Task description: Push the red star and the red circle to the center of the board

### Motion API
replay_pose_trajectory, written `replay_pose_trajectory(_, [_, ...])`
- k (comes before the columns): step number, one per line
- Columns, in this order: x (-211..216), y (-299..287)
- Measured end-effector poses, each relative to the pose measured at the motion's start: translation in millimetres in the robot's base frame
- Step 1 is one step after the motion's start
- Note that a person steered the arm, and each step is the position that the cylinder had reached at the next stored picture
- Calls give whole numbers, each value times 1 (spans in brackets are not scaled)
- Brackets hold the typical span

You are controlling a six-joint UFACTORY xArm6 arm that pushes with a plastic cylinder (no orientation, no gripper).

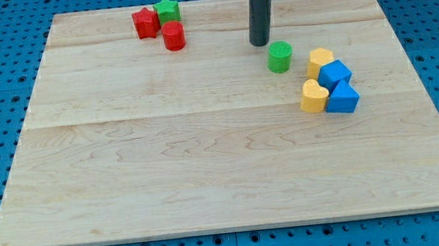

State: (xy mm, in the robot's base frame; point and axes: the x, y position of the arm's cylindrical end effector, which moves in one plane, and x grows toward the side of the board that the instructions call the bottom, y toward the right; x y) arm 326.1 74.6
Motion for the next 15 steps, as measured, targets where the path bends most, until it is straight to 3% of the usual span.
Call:
replay_pose_trajectory(2, [20, -3])
replay_pose_trajectory(4, [42, 37])
replay_pose_trajectory(6, [-106, -45])
replay_pose_trajectory(7, [-133, -88])
replay_pose_trajectory(8, [-134, -118])
replay_pose_trajectory(10, [-116, -230])
replay_pose_trajectory(11, [-93, -235])
replay_pose_trajectory(13, [-85, -151])
replay_pose_trajectory(15, [-22, -124])
